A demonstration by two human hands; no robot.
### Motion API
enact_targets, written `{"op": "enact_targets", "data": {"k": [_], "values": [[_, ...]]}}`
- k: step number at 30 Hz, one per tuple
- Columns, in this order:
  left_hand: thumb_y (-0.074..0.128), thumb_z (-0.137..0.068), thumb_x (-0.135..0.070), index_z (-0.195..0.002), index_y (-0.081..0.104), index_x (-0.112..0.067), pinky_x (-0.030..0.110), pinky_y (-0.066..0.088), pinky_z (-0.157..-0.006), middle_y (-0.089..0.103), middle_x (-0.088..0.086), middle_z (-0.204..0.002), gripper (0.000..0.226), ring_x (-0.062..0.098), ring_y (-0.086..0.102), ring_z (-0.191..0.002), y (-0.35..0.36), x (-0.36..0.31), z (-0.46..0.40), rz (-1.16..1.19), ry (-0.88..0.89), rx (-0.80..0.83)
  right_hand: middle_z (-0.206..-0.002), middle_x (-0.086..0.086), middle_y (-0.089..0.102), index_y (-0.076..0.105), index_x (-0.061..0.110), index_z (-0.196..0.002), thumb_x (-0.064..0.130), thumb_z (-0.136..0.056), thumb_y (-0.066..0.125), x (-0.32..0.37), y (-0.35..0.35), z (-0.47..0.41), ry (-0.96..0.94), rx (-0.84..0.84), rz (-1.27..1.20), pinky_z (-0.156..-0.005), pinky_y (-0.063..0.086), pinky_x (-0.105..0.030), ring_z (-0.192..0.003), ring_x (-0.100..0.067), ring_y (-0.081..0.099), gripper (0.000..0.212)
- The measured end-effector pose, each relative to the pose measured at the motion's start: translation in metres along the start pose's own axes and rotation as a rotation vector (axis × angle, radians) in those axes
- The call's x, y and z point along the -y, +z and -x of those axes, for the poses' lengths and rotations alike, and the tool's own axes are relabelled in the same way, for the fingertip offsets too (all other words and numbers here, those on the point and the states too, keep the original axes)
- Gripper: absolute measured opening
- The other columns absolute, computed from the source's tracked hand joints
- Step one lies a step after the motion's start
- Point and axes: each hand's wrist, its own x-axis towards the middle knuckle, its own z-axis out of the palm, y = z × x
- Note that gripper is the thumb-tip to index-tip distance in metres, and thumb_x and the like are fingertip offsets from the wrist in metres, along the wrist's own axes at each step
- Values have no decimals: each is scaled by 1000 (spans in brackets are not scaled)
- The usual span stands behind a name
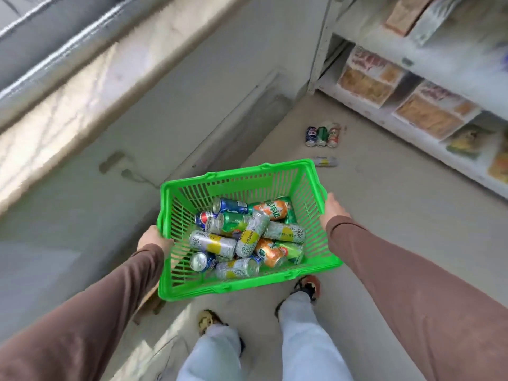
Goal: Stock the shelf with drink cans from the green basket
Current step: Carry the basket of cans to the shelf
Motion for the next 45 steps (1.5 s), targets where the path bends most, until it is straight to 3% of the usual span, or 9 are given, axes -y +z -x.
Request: {"op": "enact_targets", "data": {"k": [5, 11, 14, 24, 34, 37, 45], "values": [[68, -80, -13, -105, 57, 3, 39, 46, -83, 63, 28, -109, 31, 41, 61, -102, 53, -158, 24, -73, 155, -13, -134, -24, 59, 19, 6, -153, 1, -97, 46, -128, -66, -41, 145, -73, -90, -99, 46, -43, -123, -40, 59, 62], [68, -81, -17, -107, 56, 4, 39, 46, -83, 62, 28, -111, 35, 42, 59, -105, 116, -340, 47, -173, 370, 34, -122, -27, 64, 29, 2, -144, 0, -97, 46, -257, -141, -84, 334, -171, -173, -93, 49, -44, -116, -41, 62, 50], [69, -81, -19, -107, 56, 2, 39, 45, -84, 62, 25, -111, 36, 40, 59, -105, 144, -423, 50, -207, 443, 83, -117, -25, 66, 33, 1, -136, 0, -93, 50, -308, -170, -107, 404, -195, -213, -89, 49, -45, -112, -42, 64, 46], [63, -81, -15, -114, 56, 1, 38, 46, -87, 62, 23, -113, 37, 37, 60, -106, 241, -674, 20, -329, 629, 191, -120, -29, 63, 29, 2, -141, 3, -96, 52, -429, -220, -234, 671, -213, -358, -92, 48, -47, -113, -45, 62, 51], [65, -83, -18, -121, 54, 3, 39, 46, -91, 60, 26, -118, 45, 39, 58, -111, 331, -824, -34, -434, 657, 187, -121, -28, 63, 26, 5, -143, 9, -95, 59, -496, -233, -385, 695, -164, -477, -91, 48, -46, -112, -45, 62, 58], [66, -84, -17, -121, 54, 2, 40, 46, -91, 60, 27, -118, 44, 40, 58, -111, 360, -853, -54, -467, 670, 179, -126, -26, 62, 20, 5, -150, 12, -96, 59, -512, -229, -427, 687, -139, -478, -94, 48, -45, -115, -43, 62, 67], [64, -85, -15, -118, 50, 1, 36, 45, -82, 60, 25, -114, 39, 37, 59, -105, 452, -903, -120, -483, 718, 211, -120, -26, 64, 22, 4, -146, 5, -92, 58, -548, -178, -528, 694, -166, -511, -87, 49, -43, -109, -42, 65, 64]]}}
